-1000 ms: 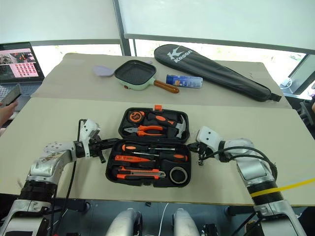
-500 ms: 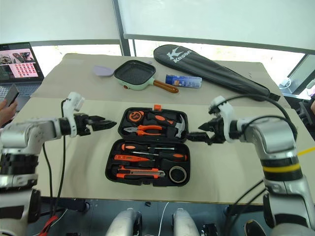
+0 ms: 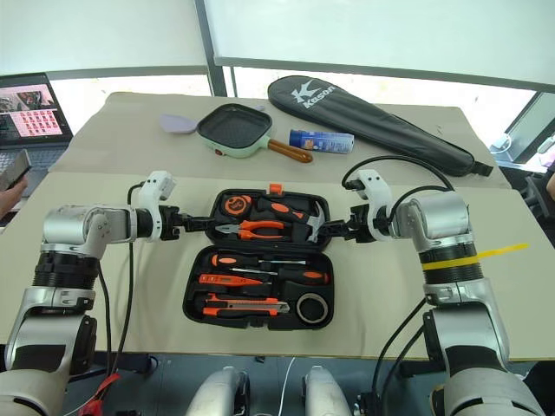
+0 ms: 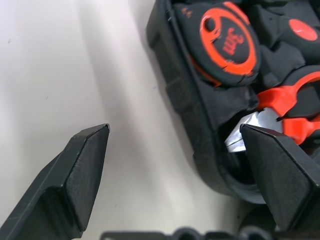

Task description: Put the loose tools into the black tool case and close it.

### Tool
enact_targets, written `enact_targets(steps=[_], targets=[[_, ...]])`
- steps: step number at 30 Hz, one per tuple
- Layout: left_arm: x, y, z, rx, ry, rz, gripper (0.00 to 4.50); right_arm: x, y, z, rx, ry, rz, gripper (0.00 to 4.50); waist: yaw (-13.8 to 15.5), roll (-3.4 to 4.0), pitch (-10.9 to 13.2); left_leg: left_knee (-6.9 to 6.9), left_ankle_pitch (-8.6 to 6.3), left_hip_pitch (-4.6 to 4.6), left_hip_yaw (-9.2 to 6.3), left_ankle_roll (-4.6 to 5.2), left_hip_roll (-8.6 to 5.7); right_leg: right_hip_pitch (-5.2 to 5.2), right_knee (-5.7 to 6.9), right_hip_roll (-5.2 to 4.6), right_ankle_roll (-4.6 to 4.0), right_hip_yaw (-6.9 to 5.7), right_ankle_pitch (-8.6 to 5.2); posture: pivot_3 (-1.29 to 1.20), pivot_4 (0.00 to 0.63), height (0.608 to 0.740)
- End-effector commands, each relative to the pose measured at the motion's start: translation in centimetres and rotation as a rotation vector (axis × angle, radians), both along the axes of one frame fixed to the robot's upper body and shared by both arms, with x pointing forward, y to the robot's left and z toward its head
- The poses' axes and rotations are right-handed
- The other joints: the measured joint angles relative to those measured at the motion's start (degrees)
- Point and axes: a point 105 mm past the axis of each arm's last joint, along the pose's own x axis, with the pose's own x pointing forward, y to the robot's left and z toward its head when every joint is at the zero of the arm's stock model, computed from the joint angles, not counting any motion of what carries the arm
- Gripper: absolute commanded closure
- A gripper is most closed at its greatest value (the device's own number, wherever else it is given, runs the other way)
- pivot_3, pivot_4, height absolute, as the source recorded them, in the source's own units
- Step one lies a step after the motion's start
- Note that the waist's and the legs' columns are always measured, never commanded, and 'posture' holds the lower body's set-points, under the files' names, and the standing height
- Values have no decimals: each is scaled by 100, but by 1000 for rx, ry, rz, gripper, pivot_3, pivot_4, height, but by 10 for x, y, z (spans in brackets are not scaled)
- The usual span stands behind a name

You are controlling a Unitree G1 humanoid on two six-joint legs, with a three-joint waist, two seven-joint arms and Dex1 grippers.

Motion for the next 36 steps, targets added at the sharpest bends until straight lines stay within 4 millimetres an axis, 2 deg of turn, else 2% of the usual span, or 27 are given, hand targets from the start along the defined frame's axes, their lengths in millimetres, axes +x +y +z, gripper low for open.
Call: enact_targets(steps=[1,2,4,5,6,10,11,14,16,19,21,23,26,30,33,34,36], targets=[[-1,3,8,-4,-26,1,0,3,-3,-1,-55,-5,-14,26,2,0,0,0,0,0,0,0,0,0,0,0,0,0,0,0,150,740],[-2,3,7,-4,-23,-1,0,4,-5,-3,-69,0,-21,529,-1,0,0,0,0,0,1,0,0,1,0,-1,0,0,0,0,150,740],[-3,1,5,-6,-22,-4,0,4,-8,-4,-84,8,-26,1060,-2,1,0,0,0,1,0,0,0,2,0,0,0,-1,0,0,150,740],[-3,0,4,-10,-24,-4,520,3,-9,-5,-87,16,-26,1424,-1,1,0,0,0,1,0,0,0,2,0,-1,0,-1,0,0,150,740],[-3,-1,3,-13,-25,-4,745,2,-9,-5,-88,22,-25,1758,3,1,0,0,0,4,0,0,0,4,1,0,0,-1,0,0,150,740],[-3,-6,-6,-39,-14,6,2206,0,-15,-11,-99,65,-42,3106,34,0,0,4,0,4,-1,0,-1,11,-1,-4,1,-5,0,0,150,740],[-3,-6,-8,-42,-11,7,2730,-1,-15,-13,-107,73,-42,3508,34,0,0,5,0,7,-1,0,-2,14,-1,-5,1,-6,0,0,150,740],[-4,-7,-9,-66,-15,6,3846,-2,-15,-17,-112,81,-41,4485,33,0,-2,4,0,25,-1,0,-4,31,-1,-6,1,-6,0,0,150,740],[-3,-9,-8,-101,-37,3,4433,4,-7,-12,-66,20,-35,4500,33,0,-4,4,0,38,-1,0,-6,43,0,-8,1,-5,0,0,150,740],[-5,-15,7,-214,-131,-45,4433,17,8,15,-14,-226,49,4500,6,-8,-10,5,3,46,-2,-4,-4,48,3,-5,0,-3,1,0,150,740],[-6,-13,16,-258,-195,-57,4433,19,11,28,-9,-350,89,4500,-5,-8,-9,4,10,43,-2,-9,-4,41,5,-5,-1,-3,5,0,150,740],[-7,-9,31,-294,-344,-80,4433,17,14,45,3,-507,147,4500,-9,-7,-6,4,14,31,-2,-14,-4,27,9,-5,-1,-1,6,0,150,740],[-23,-5,54,-341,-579,-157,4433,-4,23,62,-9,-719,293,4500,4,-4,0,-1,14,-5,-2,-15,-2,-4,2,-5,-2,-2,7,0,150,740],[-42,-3,55,-262,-747,-240,4433,-31,28,56,-75,-875,444,4500,26,-4,1,-10,14,-41,-2,-16,3,-30,7,-7,-2,-5,7,0,150,740],[-53,5,51,-136,-919,-200,4433,-50,19,37,-202,-1030,507,4500,29,-4,1,-10,13,-48,0,-15,2,-32,-4,-12,-1,-6,8,0,150,740],[-56,8,47,-83,-960,-192,4433,-55,17,30,-235,-1063,525,4500,28,-4,1,-11,11,-48,1,-12,-1,-30,-13,-17,0,-7,7,0,150,740],[-69,3,25,78,-989,-308,4433,-61,9,11,-311,-1100,550,4500,28,-4,1,-12,9,-48,4,-10,-8,-30,-38,-26,2,-8,6,0,150,740]])
